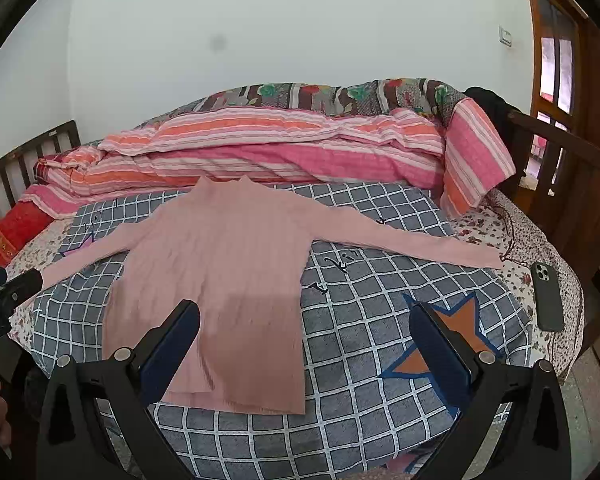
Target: Fold small clothes
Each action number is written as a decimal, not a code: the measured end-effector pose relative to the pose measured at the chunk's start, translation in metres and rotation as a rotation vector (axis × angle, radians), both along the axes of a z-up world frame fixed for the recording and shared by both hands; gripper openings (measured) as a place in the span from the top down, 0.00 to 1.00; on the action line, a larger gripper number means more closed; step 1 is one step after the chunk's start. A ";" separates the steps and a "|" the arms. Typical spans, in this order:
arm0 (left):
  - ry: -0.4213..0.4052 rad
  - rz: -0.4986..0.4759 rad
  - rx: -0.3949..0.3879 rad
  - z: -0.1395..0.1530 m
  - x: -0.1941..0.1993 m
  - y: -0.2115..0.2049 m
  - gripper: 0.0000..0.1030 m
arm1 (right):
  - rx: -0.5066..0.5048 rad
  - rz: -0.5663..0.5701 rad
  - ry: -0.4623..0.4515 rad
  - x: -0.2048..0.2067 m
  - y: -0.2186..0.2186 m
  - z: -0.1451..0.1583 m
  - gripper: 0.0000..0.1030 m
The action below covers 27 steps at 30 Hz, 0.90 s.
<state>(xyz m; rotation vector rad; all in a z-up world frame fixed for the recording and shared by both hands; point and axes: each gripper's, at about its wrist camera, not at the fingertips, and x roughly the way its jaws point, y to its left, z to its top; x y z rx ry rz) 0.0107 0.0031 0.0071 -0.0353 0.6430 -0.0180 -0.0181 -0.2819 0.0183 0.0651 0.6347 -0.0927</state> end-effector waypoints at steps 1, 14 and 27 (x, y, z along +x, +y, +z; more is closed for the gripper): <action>0.000 0.000 0.001 0.000 0.000 0.000 0.00 | 0.000 -0.001 -0.001 0.000 0.000 0.000 0.00; -0.003 -0.003 0.000 0.000 -0.002 -0.001 0.00 | 0.017 -0.006 -0.005 -0.003 -0.006 0.001 0.00; 0.000 -0.008 0.001 0.005 0.000 -0.004 0.00 | 0.020 -0.009 -0.005 -0.005 -0.006 0.002 0.00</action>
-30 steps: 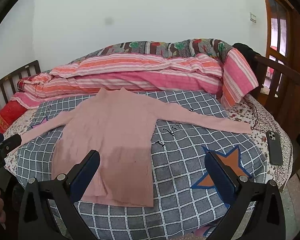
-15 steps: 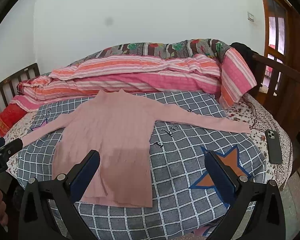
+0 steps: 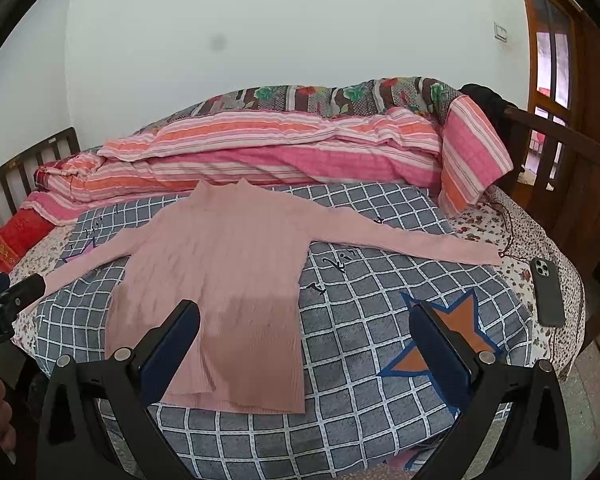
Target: Fold small clothes
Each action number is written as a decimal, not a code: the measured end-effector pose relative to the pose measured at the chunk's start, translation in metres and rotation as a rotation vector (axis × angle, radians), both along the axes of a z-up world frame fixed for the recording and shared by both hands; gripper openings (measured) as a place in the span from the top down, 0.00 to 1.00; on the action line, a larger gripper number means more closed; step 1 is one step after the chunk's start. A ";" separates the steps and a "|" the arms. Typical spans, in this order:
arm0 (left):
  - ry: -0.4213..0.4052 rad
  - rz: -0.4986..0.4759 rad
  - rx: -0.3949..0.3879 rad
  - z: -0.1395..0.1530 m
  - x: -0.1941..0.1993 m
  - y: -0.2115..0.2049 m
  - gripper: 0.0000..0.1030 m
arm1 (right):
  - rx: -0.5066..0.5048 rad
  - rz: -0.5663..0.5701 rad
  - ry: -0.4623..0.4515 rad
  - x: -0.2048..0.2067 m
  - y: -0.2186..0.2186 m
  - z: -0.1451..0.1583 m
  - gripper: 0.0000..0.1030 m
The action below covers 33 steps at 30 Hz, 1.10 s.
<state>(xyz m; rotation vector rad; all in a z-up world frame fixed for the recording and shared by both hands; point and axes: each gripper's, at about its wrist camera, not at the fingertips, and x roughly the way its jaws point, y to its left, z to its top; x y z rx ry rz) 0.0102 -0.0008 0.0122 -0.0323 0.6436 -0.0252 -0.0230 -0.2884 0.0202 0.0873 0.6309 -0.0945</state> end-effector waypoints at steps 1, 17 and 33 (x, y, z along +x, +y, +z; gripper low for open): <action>-0.002 -0.001 0.000 0.000 0.000 0.000 0.00 | 0.001 0.000 0.000 0.001 0.000 0.000 0.00; -0.010 0.000 -0.015 -0.002 0.002 0.007 0.00 | -0.004 0.003 0.005 0.002 0.002 -0.004 0.00; 0.145 0.094 -0.072 -0.100 0.075 0.065 0.00 | -0.052 0.029 0.158 0.070 0.008 -0.089 0.00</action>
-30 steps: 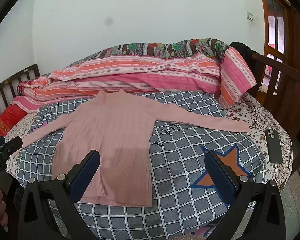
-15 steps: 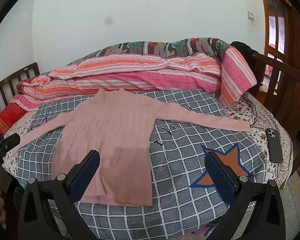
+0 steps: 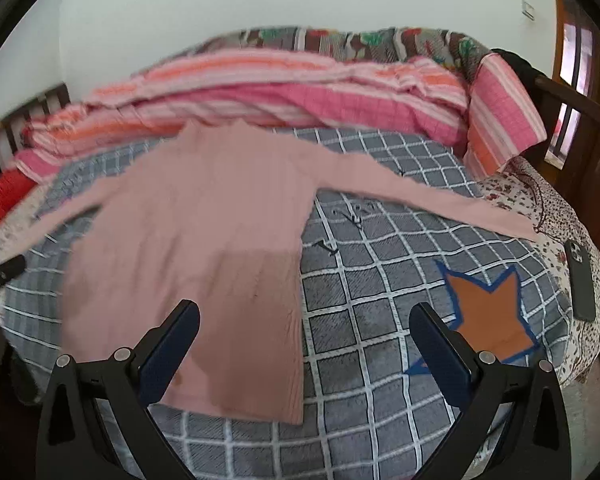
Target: Fold small clothes
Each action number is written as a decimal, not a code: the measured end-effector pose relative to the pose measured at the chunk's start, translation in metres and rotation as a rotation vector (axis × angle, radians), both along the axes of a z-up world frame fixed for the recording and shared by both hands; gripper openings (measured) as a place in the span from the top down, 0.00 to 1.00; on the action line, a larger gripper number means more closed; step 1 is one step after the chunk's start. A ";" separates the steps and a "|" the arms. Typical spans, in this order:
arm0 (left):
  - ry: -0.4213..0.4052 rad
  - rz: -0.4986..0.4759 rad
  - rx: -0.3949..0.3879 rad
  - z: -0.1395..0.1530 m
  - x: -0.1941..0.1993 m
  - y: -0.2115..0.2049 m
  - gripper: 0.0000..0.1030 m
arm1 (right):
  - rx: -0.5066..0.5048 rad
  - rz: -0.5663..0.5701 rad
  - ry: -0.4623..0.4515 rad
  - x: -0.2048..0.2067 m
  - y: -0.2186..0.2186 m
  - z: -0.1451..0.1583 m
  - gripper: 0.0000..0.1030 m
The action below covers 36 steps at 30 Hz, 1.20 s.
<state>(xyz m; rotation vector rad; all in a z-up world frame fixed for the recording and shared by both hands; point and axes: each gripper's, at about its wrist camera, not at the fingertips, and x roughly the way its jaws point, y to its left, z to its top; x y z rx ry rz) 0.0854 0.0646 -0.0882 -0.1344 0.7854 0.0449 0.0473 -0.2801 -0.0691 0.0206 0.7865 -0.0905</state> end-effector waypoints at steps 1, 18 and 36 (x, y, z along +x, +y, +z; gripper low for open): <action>0.007 0.014 -0.010 -0.007 0.005 0.009 0.00 | -0.031 -0.003 0.016 0.008 0.003 -0.009 0.00; -0.011 0.393 -0.432 -0.077 0.059 0.226 0.45 | 0.206 -0.003 0.051 0.072 -0.009 -0.048 0.00; -0.134 0.439 -0.282 -0.009 0.123 0.239 0.93 | 0.199 0.071 0.079 0.090 -0.024 -0.055 0.18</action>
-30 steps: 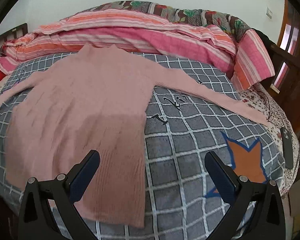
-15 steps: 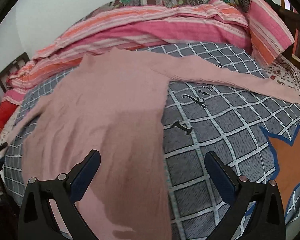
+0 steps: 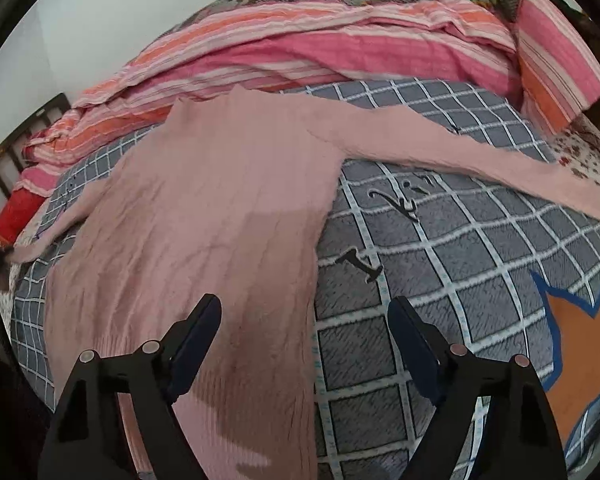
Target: Fold small clothes
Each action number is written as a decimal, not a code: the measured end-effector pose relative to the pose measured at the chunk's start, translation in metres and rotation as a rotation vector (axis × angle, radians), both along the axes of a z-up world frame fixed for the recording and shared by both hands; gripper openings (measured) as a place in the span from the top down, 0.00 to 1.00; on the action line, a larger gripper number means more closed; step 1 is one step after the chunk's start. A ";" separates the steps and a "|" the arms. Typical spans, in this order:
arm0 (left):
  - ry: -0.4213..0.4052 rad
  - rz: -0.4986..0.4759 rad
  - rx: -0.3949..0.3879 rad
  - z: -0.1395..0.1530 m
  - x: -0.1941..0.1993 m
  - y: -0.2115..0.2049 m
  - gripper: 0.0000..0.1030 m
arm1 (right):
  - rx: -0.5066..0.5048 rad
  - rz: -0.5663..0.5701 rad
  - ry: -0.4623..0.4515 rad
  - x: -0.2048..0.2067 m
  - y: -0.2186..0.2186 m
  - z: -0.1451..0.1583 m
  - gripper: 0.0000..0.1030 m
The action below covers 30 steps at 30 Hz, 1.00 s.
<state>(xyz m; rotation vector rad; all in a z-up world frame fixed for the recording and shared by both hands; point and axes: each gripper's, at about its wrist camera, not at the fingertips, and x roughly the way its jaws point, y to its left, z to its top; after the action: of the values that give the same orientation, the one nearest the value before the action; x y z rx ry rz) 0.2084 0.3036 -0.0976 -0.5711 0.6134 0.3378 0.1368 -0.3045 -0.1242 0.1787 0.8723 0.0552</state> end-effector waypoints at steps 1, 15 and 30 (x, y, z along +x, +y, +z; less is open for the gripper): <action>-0.014 -0.030 0.017 0.011 0.004 -0.011 0.93 | -0.006 0.004 -0.007 0.001 0.000 0.000 0.18; -0.102 -0.527 0.242 0.090 0.091 -0.287 0.93 | -0.002 -0.050 -0.059 -0.006 -0.039 0.001 0.18; 0.083 -0.860 0.190 0.016 0.099 -0.467 0.46 | 0.037 -0.126 -0.033 -0.026 -0.074 -0.011 0.18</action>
<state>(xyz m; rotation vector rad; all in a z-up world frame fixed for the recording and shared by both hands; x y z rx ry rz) 0.3072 -0.1635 -0.0817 -0.0763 0.8370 -0.3907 0.1113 -0.3787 -0.1350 0.2661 0.8257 -0.0434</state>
